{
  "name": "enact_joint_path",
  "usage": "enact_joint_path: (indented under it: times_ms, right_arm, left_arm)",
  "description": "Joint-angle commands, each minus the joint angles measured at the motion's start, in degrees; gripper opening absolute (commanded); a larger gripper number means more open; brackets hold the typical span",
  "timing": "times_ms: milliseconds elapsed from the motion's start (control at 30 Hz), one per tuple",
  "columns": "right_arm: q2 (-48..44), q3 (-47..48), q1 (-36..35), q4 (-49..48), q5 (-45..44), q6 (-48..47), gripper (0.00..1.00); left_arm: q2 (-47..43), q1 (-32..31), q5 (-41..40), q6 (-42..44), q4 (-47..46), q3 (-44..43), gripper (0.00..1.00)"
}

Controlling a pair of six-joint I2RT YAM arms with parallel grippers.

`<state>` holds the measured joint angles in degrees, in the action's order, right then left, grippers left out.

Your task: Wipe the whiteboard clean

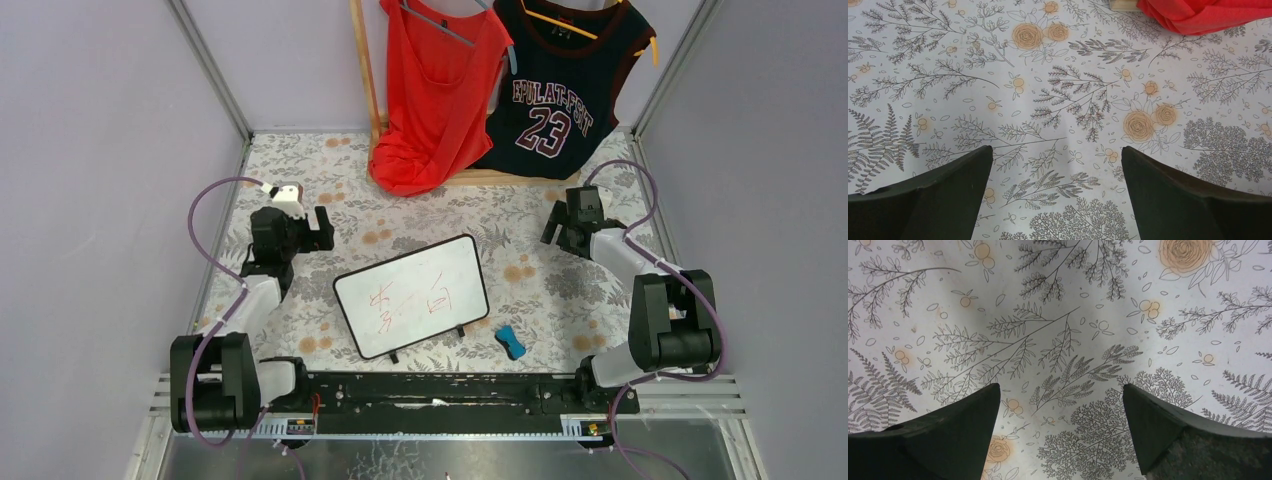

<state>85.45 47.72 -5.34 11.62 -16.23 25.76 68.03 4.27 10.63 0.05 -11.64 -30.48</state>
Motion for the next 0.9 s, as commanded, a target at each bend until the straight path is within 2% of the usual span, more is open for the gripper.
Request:
enact_joint_path:
  times_ms: [0, 200, 367, 433, 633, 767, 867]
  right_arm:
    - [-2.8, 1.6, -0.3, 2.1, 2.5, 1.6, 0.99]
    - [-9.8, -2.0, -0.6, 3.1, 18.3, -1.0, 0.98]
    - [-13.9, 0.5, -2.8, 13.4, 19.8, -1.4, 0.91]
    - [-15.1, 2.0, -7.2, 17.1, 18.9, -0.4, 0.89]
    - [-12.9, 4.2, -27.3, 25.8, 12.6, 3.6, 0.86]
    - [-11.1, 4.9, -34.8, 31.9, 11.6, 3.6, 0.81]
    - [-14.2, 5.6, -36.1, 35.6, 9.0, 5.3, 0.81]
  left_arm:
    - [-2.3, 0.3, 1.1, 1.2, 0.2, -0.8, 1.0]
    - [-4.6, 0.2, 2.2, 2.7, 4.8, -2.9, 1.0]
    - [-5.4, 0.3, 3.4, 3.9, 8.3, -4.4, 1.0]
    - [-5.6, 0.3, 3.9, 4.8, 10.2, -5.1, 1.0]
    - [-6.4, 0.2, 1.2, 5.7, 13.4, -8.2, 1.0]
    - [-7.6, 0.3, 1.7, 6.5, 16.5, -10.2, 1.0]
    - [-9.0, 0.3, 1.5, 6.9, 17.0, -9.8, 1.0]
